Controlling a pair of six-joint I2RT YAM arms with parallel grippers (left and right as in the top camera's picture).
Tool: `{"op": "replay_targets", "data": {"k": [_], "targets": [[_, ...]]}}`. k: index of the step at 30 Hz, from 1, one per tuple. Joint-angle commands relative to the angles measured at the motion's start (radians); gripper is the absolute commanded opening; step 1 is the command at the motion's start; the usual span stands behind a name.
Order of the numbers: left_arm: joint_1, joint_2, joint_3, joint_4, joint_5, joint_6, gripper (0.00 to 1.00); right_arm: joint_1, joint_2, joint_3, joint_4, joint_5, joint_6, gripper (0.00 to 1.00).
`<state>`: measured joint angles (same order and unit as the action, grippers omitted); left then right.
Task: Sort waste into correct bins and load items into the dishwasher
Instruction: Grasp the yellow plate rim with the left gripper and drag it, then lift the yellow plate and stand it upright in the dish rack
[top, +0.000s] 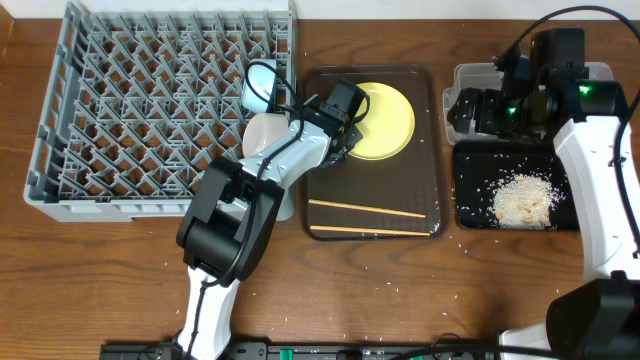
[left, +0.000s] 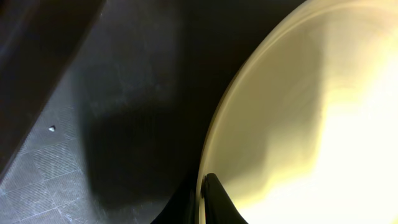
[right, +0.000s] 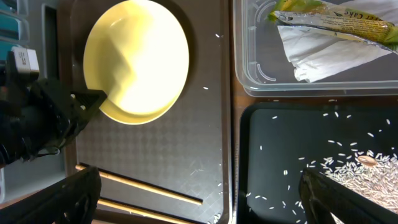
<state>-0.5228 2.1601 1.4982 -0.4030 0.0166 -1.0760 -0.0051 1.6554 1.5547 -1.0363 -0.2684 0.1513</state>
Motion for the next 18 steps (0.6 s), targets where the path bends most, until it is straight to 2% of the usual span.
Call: {"op": "replay_targets", "data": {"k": [1, 7, 18], "targets": [[0.010, -0.008, -0.037, -0.011, 0.005, 0.039, 0.07, -0.006, -0.021, -0.001, -0.004, 0.003, -0.011, 0.99], [0.009, -0.156, -0.037, 0.016, 0.048, 0.162, 0.07, -0.006, -0.021, -0.001, -0.001, 0.003, -0.011, 0.99], [0.027, -0.320, -0.037, 0.016, 0.097, 0.260, 0.07, -0.006, -0.021, -0.001, -0.001, 0.003, -0.011, 0.99]]}}
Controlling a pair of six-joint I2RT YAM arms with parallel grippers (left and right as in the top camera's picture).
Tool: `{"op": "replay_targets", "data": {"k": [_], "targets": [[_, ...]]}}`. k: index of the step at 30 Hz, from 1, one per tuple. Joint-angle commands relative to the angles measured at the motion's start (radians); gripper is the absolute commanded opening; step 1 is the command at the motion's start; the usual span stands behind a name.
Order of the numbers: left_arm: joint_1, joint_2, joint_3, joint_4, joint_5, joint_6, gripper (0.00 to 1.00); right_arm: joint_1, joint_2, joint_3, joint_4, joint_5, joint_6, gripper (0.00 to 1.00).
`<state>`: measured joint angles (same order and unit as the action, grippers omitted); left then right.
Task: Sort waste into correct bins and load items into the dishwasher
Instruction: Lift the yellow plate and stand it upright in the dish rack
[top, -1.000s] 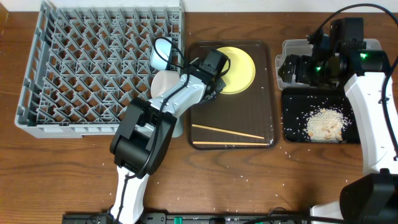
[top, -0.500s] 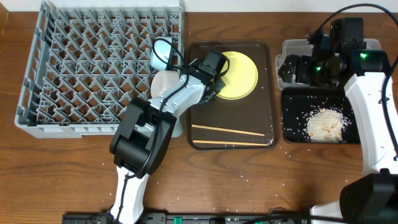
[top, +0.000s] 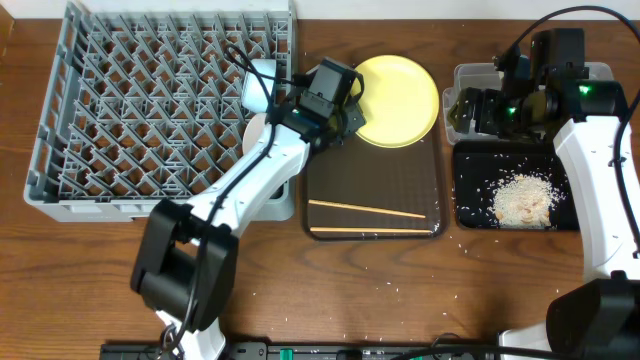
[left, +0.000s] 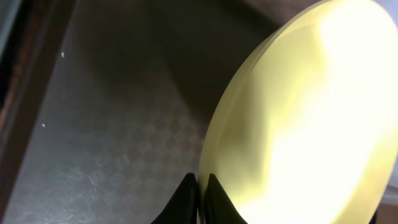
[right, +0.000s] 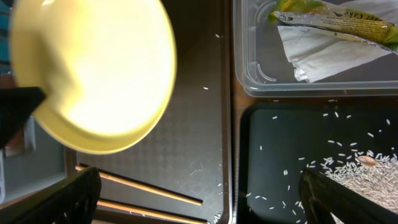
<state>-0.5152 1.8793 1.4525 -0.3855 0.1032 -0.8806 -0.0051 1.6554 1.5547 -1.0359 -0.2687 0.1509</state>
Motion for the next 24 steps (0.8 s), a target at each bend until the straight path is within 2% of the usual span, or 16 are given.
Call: {"op": "replay_targets", "data": {"k": [1, 6, 14, 18, 24], "targets": [[0.030, -0.063, 0.009, -0.002, 0.010, 0.089, 0.07, -0.006, -0.021, -0.001, -0.001, 0.003, -0.011, 0.99], [0.102, -0.148, 0.009, -0.008, 0.010, 0.182, 0.07, -0.006, -0.021, -0.001, -0.001, 0.003, -0.011, 0.99], [0.373, -0.301, 0.009, -0.119, 0.008, 0.366, 0.08, -0.006, -0.021, -0.001, 0.000, 0.003, -0.010, 0.99], [0.497, -0.312, 0.009, -0.160, -0.029, 0.408, 0.07, -0.006, -0.021, -0.001, 0.000, 0.003, -0.010, 0.99], [0.631, -0.311, 0.007, -0.140, -0.054, 0.581, 0.07, -0.006, -0.021, -0.001, -0.002, 0.003, -0.010, 0.99]]}}
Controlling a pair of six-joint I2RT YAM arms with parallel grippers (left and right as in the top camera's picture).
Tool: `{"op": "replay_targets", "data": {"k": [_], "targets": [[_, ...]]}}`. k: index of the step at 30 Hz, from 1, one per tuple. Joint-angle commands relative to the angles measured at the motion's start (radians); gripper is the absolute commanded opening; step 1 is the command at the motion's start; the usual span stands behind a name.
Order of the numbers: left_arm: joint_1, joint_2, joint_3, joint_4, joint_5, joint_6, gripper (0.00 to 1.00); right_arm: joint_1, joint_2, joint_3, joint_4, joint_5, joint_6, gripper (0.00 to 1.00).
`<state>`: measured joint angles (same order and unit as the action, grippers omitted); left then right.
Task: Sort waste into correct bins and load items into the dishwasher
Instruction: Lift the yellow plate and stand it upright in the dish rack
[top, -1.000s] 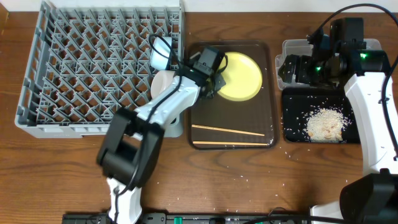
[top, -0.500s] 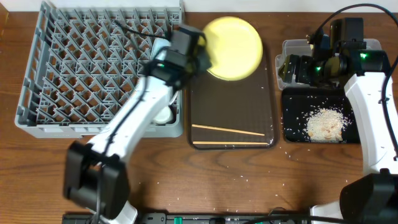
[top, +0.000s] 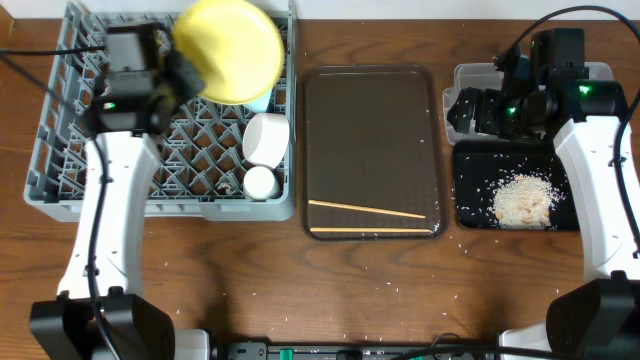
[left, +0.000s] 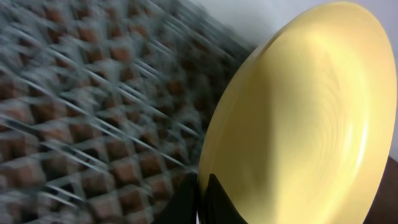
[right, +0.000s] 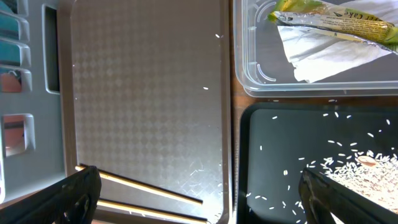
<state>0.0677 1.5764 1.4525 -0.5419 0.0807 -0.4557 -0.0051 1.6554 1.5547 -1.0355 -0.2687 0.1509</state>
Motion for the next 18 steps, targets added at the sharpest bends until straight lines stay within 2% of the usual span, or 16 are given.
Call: {"op": "replay_targets", "data": {"k": [1, 3, 4, 8, 18], "targets": [[0.058, -0.008, 0.007, 0.022, -0.049, 0.192, 0.07, -0.006, -0.021, -0.001, -0.002, 0.003, -0.010, 0.99], [0.067, -0.007, 0.007, 0.031, -0.097, 0.261, 0.07, -0.006, -0.021, -0.001, -0.002, 0.003, -0.010, 0.99], [0.066, -0.005, 0.006, 0.044, -0.166, 0.327, 0.07, -0.006, -0.021, -0.001, -0.002, 0.003, -0.010, 0.99], [0.064, 0.008, 0.004, 0.070, -0.262, 0.430, 0.07, -0.006, -0.021, -0.001, -0.002, 0.003, -0.010, 0.99], [0.009, 0.081, 0.004, 0.080, -0.469, 0.516, 0.07, -0.006, -0.021, -0.001, -0.001, 0.003, -0.010, 0.99]]}}
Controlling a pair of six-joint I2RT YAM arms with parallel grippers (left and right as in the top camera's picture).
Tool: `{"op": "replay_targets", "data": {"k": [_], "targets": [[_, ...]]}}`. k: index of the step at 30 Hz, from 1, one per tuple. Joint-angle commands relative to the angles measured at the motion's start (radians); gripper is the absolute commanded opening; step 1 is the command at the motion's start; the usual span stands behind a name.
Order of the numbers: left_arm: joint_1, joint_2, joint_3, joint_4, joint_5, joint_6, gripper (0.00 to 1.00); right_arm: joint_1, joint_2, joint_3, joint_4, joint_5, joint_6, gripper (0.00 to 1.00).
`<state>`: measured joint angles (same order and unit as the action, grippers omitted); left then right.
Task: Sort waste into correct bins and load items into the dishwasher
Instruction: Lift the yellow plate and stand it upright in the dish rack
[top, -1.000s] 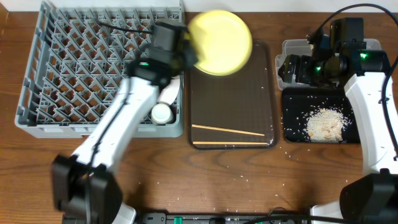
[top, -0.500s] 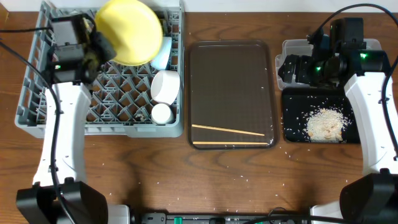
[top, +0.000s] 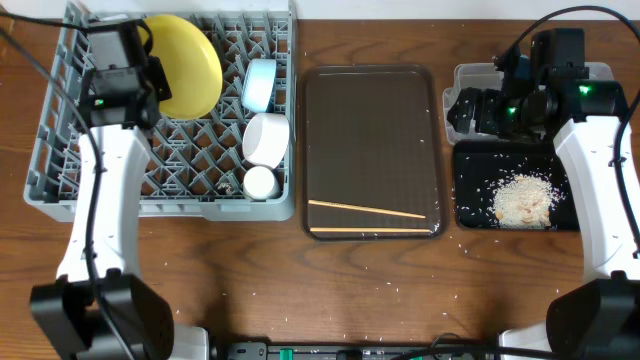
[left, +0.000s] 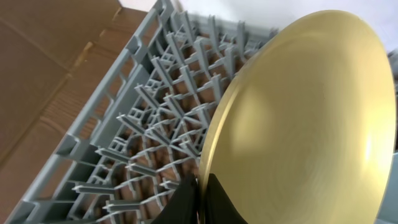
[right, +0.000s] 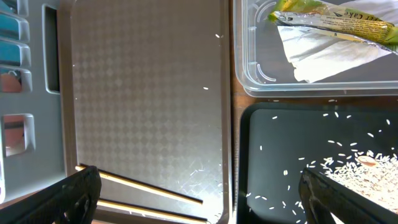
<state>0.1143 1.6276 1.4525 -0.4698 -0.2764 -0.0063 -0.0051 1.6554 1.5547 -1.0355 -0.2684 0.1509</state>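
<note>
My left gripper (top: 148, 70) is shut on the rim of the yellow plate (top: 187, 78), which stands tilted on edge over the back left of the grey dishwasher rack (top: 110, 190). In the left wrist view the plate (left: 298, 124) fills the right side, my gripper (left: 202, 194) pinching its edge above the rack's tines (left: 149, 130). My right gripper (right: 199, 193) hangs open, high above the brown tray (right: 149, 93) and the bins. Two chopsticks (top: 368, 210) lie on the tray (top: 372, 120).
In the rack sit a light blue cup (top: 260, 84), a white bowl (top: 266, 138) and a small white cup (top: 261, 182). A clear bin (top: 470, 75) holds a wrapper and paper (right: 323, 31). A black bin (top: 512, 190) holds rice. Grains are scattered on the table.
My left gripper has moved the plate down and to the left, from high over the rack's back edge near the blue cup to low among the tines at the back left. The right arm is unchanged.
The plate lay on the brown tray with my left gripper shut on its rim. Then it was lifted and tilted at the tray's back edge. Later it was carried over the rack's back, and now it stands on edge low over the rack.
</note>
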Motion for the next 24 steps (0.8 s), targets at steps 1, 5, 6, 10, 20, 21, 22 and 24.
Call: {"op": "replay_targets", "data": {"k": [1, 5, 6, 10, 20, 21, 22, 24], "targets": [[-0.058, 0.039, 0.004, 0.011, -0.164, 0.068, 0.07, -0.006, -0.021, -0.001, -0.001, 0.002, -0.010, 0.99], [-0.135, 0.087, 0.003, 0.047, -0.360, 0.108, 0.07, -0.006, -0.021, -0.001, -0.002, 0.003, -0.010, 0.99], [-0.149, 0.098, 0.003, 0.052, -0.402, 0.108, 0.07, -0.006, -0.021, -0.001, -0.002, 0.003, -0.010, 0.99], [-0.191, 0.130, 0.003, 0.056, -0.470, 0.108, 0.07, -0.006, -0.021, -0.001, -0.003, 0.003, -0.010, 0.99], [-0.290, 0.139, 0.003, 0.034, -0.468, 0.095, 0.50, -0.006, -0.021, -0.001, -0.003, 0.003, -0.010, 0.99], [-0.298, 0.138, 0.003, 0.022, -0.468, 0.091, 0.52, -0.006, -0.021, -0.001, -0.003, 0.003, -0.010, 0.99], [-0.306, 0.136, 0.003, 0.008, -0.467, 0.076, 0.54, -0.006, -0.021, -0.001, -0.003, 0.003, -0.010, 0.99], [-0.313, 0.129, 0.003, -0.019, -0.464, 0.037, 0.57, -0.006, -0.021, -0.001, -0.003, 0.003, -0.010, 0.99]]}}
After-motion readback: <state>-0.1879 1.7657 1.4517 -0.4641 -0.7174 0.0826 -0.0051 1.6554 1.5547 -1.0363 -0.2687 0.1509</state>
